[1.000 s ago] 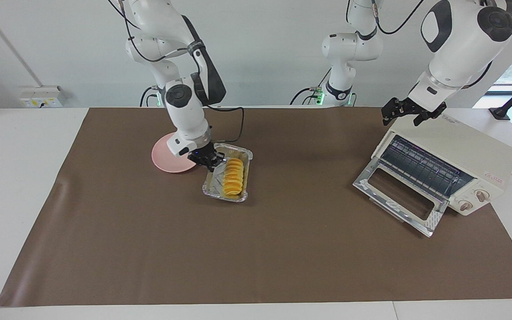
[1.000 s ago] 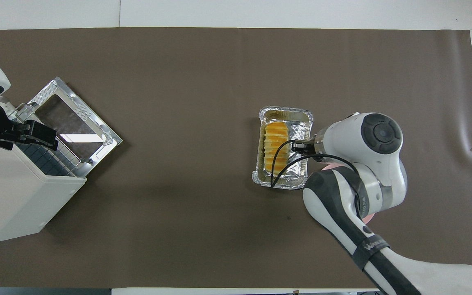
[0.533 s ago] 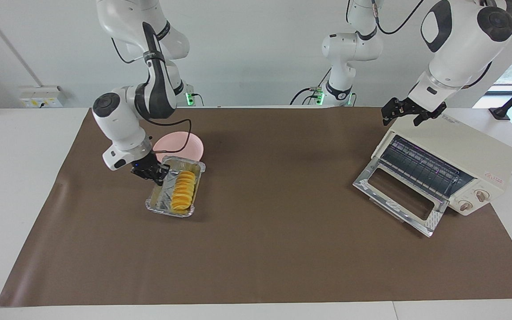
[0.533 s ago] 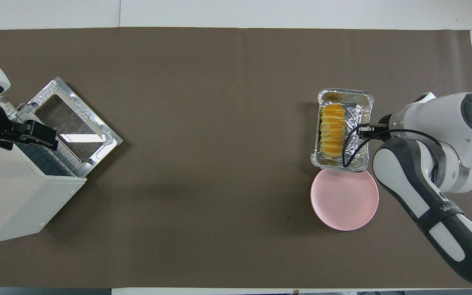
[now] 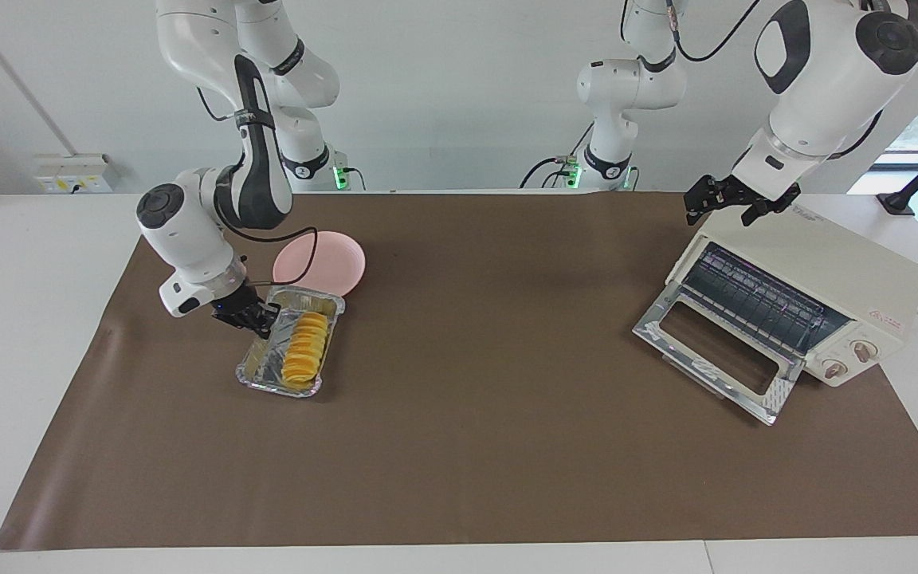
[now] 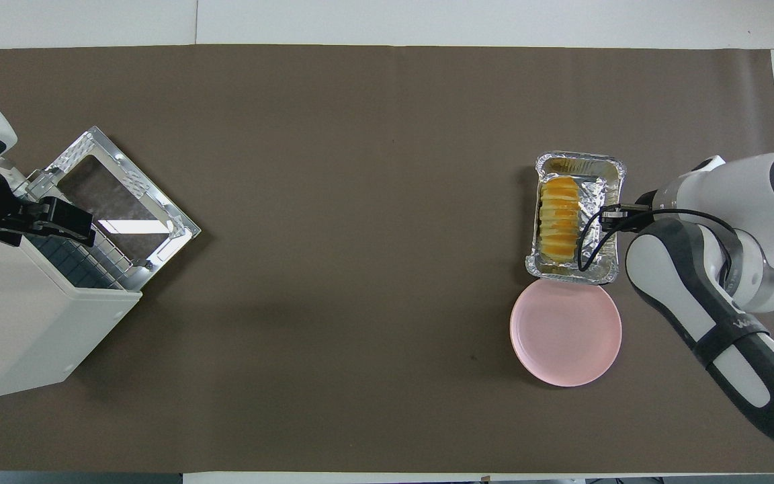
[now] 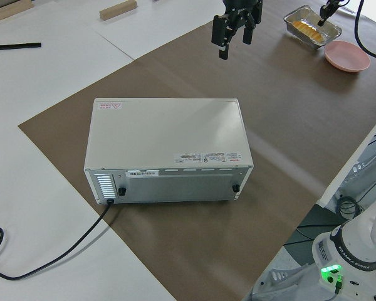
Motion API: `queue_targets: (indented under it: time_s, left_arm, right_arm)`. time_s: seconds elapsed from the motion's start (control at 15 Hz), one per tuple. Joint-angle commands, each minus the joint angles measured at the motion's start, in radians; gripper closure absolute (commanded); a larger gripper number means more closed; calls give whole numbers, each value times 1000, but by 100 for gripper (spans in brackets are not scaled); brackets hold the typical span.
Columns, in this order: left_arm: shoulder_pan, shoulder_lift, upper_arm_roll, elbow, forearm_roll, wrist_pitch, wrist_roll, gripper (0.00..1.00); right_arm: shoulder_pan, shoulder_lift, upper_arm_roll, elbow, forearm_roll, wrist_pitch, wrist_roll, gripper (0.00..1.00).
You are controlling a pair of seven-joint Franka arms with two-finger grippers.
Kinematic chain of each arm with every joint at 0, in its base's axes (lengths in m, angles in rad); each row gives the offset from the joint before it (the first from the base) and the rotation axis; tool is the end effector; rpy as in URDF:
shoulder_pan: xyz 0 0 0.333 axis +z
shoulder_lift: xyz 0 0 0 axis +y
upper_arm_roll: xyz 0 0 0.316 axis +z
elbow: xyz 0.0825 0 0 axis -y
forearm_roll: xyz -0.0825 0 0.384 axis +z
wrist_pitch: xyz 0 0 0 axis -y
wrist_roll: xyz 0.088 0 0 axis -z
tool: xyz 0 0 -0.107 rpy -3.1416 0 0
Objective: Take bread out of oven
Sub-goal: 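Grasp the yellow bread slices in the tray with the right gripper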
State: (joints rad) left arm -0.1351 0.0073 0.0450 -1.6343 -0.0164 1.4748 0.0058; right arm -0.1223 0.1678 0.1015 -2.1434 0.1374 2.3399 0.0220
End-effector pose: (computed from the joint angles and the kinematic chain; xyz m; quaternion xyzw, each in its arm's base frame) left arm 0.5403 -0.0508 0.5834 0.9953 -0.0479 -0.0836 0.0045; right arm 0.5643 -0.0103 0.3288 -0.9958 0.0692 -0.0143 0.0585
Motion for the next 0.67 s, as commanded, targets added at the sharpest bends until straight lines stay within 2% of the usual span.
queue_targets:
  time_s: [0.0, 0.07, 0.33, 0.6]
  left_arm:
    - [12, -7, -8, 2, 18, 5, 5, 0]
    - [12, -7, -8, 2, 18, 5, 5, 0]
    - [12, -7, -8, 2, 18, 5, 5, 0]
    - [12, -7, -8, 2, 18, 5, 6, 0]
  right_arm:
    - [0, 18, 3, 43, 11, 9, -28, 25]
    - [-2, 21, 3, 65, 10, -3, -34, 2]
    - [12, 27, 3, 192, -4, -120, -37, 0]
    - [64, 35, 3, 142, -4, -62, -14, 0]
